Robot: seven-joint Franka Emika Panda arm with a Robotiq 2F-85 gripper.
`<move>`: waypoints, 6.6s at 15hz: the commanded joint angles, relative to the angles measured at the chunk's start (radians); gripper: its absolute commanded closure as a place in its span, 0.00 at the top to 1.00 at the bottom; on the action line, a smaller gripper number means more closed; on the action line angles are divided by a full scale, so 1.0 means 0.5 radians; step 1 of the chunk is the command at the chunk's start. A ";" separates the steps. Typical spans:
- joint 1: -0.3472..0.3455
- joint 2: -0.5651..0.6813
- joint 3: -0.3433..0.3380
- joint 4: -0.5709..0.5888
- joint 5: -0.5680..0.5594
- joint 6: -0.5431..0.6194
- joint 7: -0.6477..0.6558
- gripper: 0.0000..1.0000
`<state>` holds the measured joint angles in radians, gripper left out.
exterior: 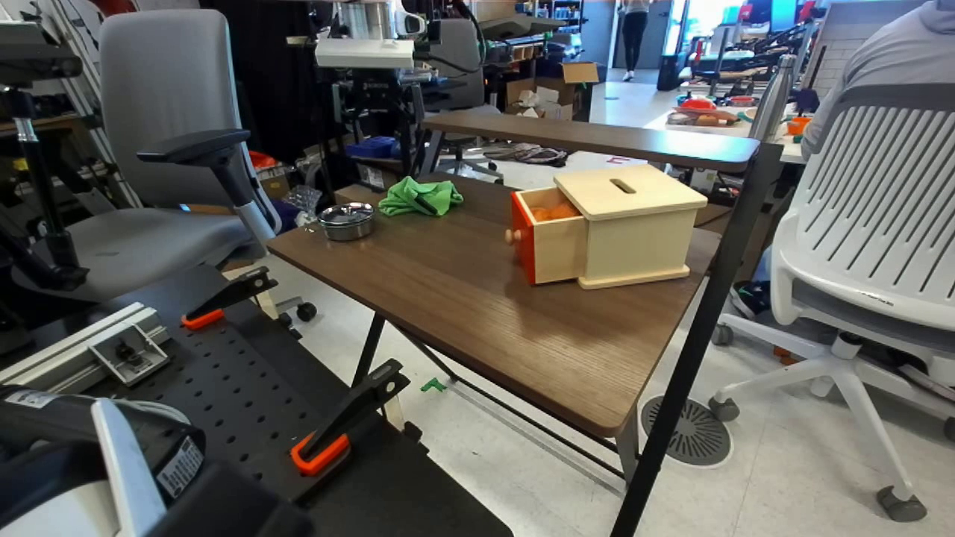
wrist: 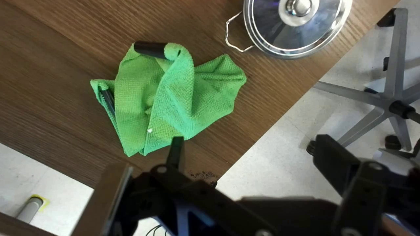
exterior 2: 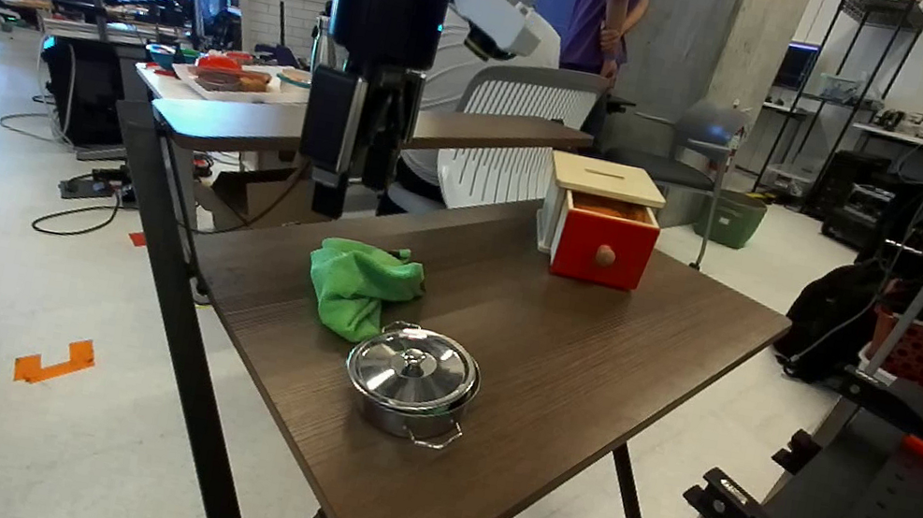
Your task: Move the green towel to the right
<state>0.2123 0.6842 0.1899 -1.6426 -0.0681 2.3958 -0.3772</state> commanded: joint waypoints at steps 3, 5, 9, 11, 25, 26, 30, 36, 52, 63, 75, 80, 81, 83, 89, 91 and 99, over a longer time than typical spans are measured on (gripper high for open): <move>-0.002 0.231 -0.025 0.274 -0.056 -0.028 0.046 1.00; 0.005 0.290 -0.045 0.330 -0.069 -0.047 0.063 1.00; 0.019 0.396 -0.077 0.427 -0.109 -0.081 0.099 1.00; 0.022 0.442 -0.081 0.476 -0.115 -0.105 0.108 1.00; 0.048 0.678 -0.099 0.777 -0.152 -0.361 0.100 1.00; 0.051 0.696 -0.106 0.797 -0.158 -0.373 0.104 1.00; 0.065 0.767 -0.133 0.874 -0.190 -0.424 0.115 1.00; 0.080 0.830 -0.162 0.941 -0.202 -0.473 0.124 1.00; -0.015 0.627 -0.179 0.615 -0.191 -0.468 0.092 1.00; -0.170 0.262 -0.177 0.057 -0.181 -0.329 0.094 1.00; -0.222 0.070 -0.137 -0.189 -0.178 -0.239 0.064 1.00; -0.258 -0.171 -0.032 -0.467 -0.124 0.005 -0.010 1.00; -0.260 -0.177 -0.010 -0.461 -0.111 0.010 -0.034 1.00; -0.265 -0.172 0.021 -0.431 -0.096 -0.031 -0.100 1.00; -0.218 -0.003 0.004 -0.210 -0.125 -0.106 -0.098 1.00; -0.208 0.073 -0.008 -0.116 -0.133 -0.133 -0.084 1.00; -0.174 0.399 -0.062 0.283 -0.158 -0.145 -0.020 1.00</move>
<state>0.1056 0.8168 0.1784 -1.6050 -0.1338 2.3525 -0.4100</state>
